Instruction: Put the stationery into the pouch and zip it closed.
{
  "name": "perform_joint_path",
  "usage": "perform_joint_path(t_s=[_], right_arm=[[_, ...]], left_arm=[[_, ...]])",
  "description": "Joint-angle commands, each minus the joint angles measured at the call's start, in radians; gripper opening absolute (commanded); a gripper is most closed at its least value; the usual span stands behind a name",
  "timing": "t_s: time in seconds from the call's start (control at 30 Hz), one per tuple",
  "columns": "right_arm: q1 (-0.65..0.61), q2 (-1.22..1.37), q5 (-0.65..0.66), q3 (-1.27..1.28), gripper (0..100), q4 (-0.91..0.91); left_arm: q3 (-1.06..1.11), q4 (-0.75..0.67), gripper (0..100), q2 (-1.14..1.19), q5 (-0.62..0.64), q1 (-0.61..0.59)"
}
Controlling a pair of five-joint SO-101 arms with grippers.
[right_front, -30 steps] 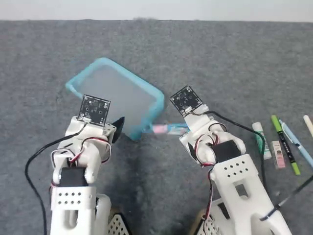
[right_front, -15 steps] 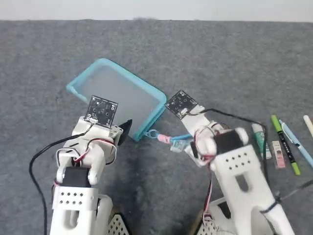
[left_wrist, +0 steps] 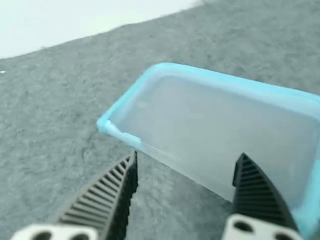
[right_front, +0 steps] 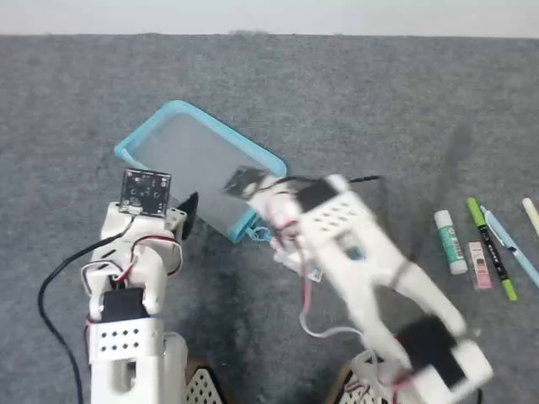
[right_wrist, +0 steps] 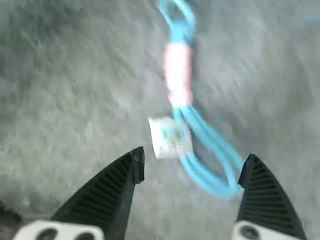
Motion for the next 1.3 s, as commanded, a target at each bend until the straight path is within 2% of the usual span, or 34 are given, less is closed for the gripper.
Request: perform_joint_path(t_s=[0.0, 0.17, 0.43, 0.5, 0.6, 0.63, 0.77, 0.83, 1.0, 1.17, 1.27], right_arm=[[-0.035, 0.099, -0.017, -0.089, 27.9, -0.107], [-0.035, 0.211, -0.063, -0.12, 27.8, -0.209], [-0.016, 0.282, -0.068, -0.118, 26.7, -0.286], [-0.013, 0.298, -0.064, -0.117, 19.9, -0.292], [-0.007, 0.32, -0.064, -0.117, 2.4, -0.292], [-0.007, 0.325, -0.063, -0.117, 0.0, -0.286], [-0.005, 0.306, -0.058, -0.109, 0.8, -0.246], [0.005, 0.259, -0.063, -0.103, 0.5, -0.239], [0.045, -0.008, -0.172, -0.012, 0.6, -0.272], [0.044, -0.415, -0.189, 0.267, 0.6, -0.418], [0.044, -0.628, -0.209, 0.388, 0.6, -0.433]], left_arm=[[-0.013, -0.064, 29, 0.005, 0.023, -0.038], [-0.013, -0.066, 29, 0.005, 0.023, -0.046], [-0.013, -0.063, 29, 0.005, 0.023, -0.04], [-0.01, -0.063, 29, 0.005, 0.023, -0.04], [-0.008, -0.064, 29, 0.005, 0.023, -0.04], [-0.008, -0.064, 29, 0.005, 0.021, -0.04], [-0.005, -0.063, 29, 0.005, 0.018, -0.04], [-0.005, -0.063, 28, 0.005, 0.017, -0.04], [-0.012, -0.037, 19, 0.005, 0.015, -0.008], [-0.113, 0.183, 24, 0.005, -0.023, 0.117], [-0.162, 0.269, 28, 0.005, -0.021, 0.163]])
